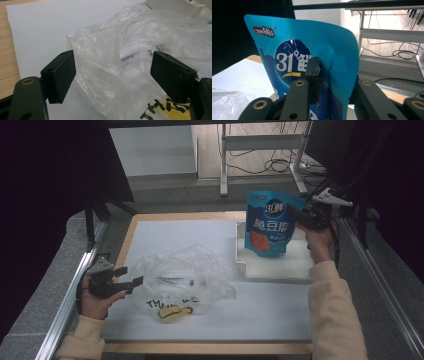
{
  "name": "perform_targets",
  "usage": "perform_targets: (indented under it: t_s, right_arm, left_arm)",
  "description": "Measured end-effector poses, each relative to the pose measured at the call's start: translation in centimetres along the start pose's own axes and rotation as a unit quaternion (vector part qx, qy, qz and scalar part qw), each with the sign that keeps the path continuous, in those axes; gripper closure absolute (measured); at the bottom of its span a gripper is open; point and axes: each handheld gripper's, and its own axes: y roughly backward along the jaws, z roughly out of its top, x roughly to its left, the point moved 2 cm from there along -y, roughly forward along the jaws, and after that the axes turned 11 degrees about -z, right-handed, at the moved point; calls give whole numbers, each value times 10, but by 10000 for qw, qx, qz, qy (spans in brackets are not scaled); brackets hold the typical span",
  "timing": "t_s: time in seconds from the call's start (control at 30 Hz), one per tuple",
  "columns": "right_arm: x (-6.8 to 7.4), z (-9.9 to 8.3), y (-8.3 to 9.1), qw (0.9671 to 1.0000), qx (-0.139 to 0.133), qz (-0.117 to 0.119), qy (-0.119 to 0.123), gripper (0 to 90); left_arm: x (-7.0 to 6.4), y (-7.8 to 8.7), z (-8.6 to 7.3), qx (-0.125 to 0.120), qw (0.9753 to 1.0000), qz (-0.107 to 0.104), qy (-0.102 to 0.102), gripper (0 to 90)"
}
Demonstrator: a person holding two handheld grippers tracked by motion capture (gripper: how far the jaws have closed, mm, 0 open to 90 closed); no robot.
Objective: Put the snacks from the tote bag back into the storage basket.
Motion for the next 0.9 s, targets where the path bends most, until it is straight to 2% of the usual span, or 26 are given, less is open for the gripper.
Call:
perform_targets:
  t_s: [0.23,0.27,0.37,0.53,0.57,0.8,0.9]
  right_arm:
    - [-1,-1,4,9999,63,-121,-55,583]
    - [-2,-1,7,9996,30,-233,-123,508]
    - [-2,-3,11,9987,31,-479,-196,437]
    - [-4,-6,20,9977,113,-582,-329,396]
    - [-4,-8,27,9972,116,-626,-381,391]
    - [-1,-18,48,9974,185,-599,-358,386]
    - [6,-30,61,9975,298,-550,-321,378]
  left_arm:
    - [-1,0,2,-17,10000,-6,-31,210]
    - [-1,0,2,-25,10000,-7,-36,210]
    - [-2,1,3,-35,10000,-25,-57,210]
    - [-2,1,3,-50,9999,-72,-88,210]
    - [-2,2,4,-64,9999,-96,-106,210]
    - [-3,1,3,-52,9998,-122,-133,210]
    - [-5,1,2,-47,9998,-122,-153,210]
